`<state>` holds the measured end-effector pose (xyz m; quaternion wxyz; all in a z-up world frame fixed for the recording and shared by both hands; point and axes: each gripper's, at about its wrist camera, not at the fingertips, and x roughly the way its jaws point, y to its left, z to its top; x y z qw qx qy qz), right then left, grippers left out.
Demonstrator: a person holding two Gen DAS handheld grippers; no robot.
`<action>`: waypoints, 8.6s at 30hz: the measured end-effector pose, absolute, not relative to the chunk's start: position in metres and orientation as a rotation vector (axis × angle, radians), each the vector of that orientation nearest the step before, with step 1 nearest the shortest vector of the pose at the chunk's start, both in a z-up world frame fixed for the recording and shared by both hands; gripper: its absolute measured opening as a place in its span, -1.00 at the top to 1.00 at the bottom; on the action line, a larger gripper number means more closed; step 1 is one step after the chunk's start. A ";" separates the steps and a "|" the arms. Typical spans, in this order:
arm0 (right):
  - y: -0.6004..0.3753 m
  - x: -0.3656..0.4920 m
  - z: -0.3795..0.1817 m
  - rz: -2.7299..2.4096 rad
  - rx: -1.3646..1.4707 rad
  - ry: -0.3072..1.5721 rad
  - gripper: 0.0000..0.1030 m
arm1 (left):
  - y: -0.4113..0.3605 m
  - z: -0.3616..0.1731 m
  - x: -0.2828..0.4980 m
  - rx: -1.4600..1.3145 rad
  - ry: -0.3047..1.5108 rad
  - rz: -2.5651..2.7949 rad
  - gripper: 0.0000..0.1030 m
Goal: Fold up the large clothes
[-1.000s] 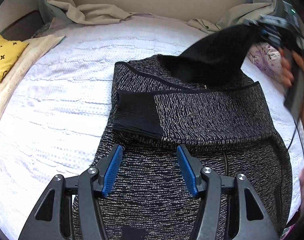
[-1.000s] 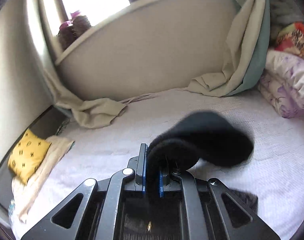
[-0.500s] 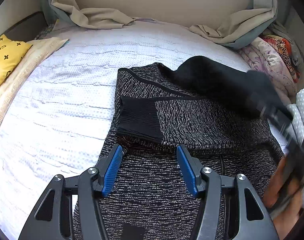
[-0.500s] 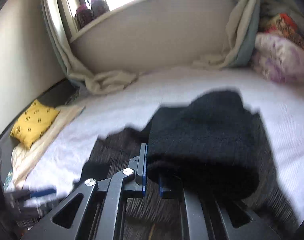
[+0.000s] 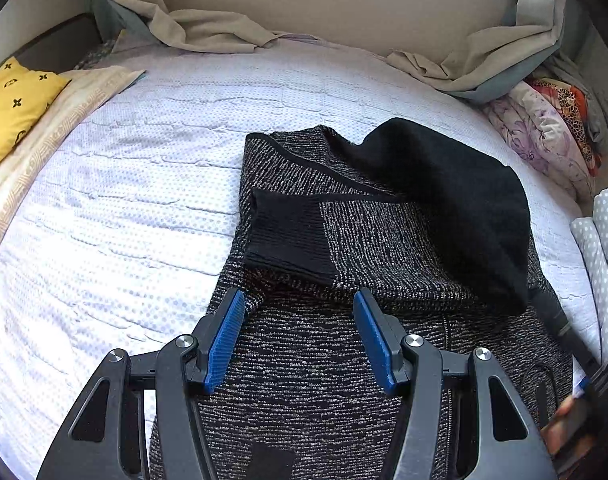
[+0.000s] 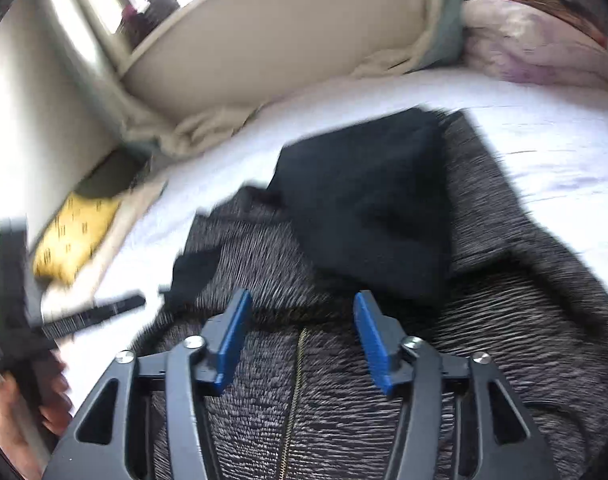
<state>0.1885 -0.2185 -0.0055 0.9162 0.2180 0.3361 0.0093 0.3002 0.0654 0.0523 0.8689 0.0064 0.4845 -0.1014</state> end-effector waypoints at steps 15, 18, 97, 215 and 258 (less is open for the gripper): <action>-0.309 0.283 -0.053 -0.143 0.668 0.841 -0.04 | 0.053 0.064 0.290 0.090 0.956 -0.204 -0.21; -0.292 0.288 -0.057 -0.104 0.630 0.915 0.77 | 0.051 0.065 0.288 0.099 0.948 -0.204 -0.21; -0.300 0.261 -0.016 -0.060 0.490 0.800 0.45 | -0.013 0.042 0.325 0.146 0.940 -0.407 -0.08; -0.482 -0.269 0.320 -1.101 0.261 0.199 -0.23 | 0.255 0.126 0.100 0.076 0.985 0.075 -0.83; -0.383 -0.070 -0.011 -0.041 0.629 1.200 -0.04 | 0.227 -0.005 0.069 -0.124 1.431 -0.087 -0.18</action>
